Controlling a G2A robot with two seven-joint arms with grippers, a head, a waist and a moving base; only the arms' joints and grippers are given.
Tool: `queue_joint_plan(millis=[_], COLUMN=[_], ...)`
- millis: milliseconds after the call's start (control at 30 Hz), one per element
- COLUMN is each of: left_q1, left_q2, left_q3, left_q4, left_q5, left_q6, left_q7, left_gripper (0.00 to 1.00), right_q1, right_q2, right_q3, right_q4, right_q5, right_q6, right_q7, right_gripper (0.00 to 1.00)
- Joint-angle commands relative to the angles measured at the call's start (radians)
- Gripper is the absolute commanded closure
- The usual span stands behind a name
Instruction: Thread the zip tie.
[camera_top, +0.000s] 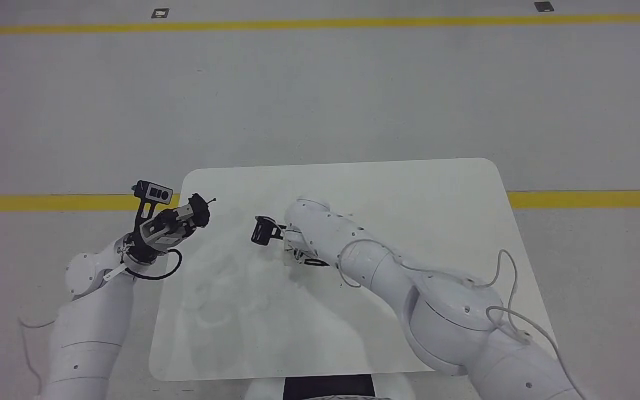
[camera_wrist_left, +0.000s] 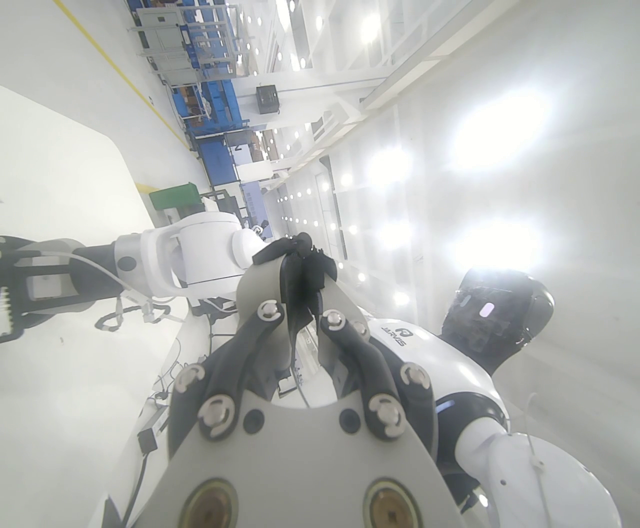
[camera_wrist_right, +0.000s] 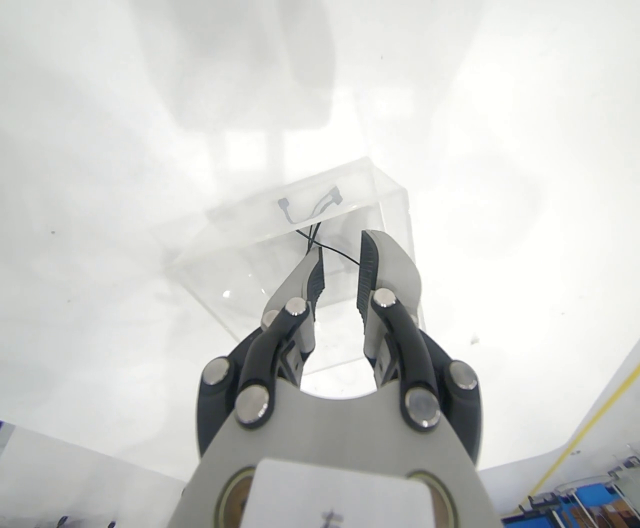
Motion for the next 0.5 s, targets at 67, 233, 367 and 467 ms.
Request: queue_joint_plan(millis=[67, 233, 367, 467], left_q1=[0.0, 0.0, 0.0, 0.0], left_q2=[0.0, 0.0, 0.0, 0.0], left_q3=[0.0, 0.0, 0.0, 0.0], left_q4=[0.0, 0.0, 0.0, 0.0], left_q5=[0.0, 0.0, 0.0, 0.0], left_q6=[0.0, 0.0, 0.0, 0.0], left_q7=[0.0, 0.0, 0.0, 0.0], left_gripper=[1.0, 1.0, 1.0, 1.0], right_q1=[-0.002, -0.006, -0.002, -0.002], right_q2=[0.0, -0.001, -0.002, -0.004], right_q3=[0.0, 0.0, 0.0, 0.0], right_q4=[0.0, 0.003, 0.011, 0.016], right_q5=[0.001, 0.002, 0.008, 0.01], right_q6=[0.0, 0.0, 0.0, 0.0], right_q7=[0.002, 0.011, -0.003, 0.0], right_gripper=[0.81, 0.8, 0.87, 0.9])
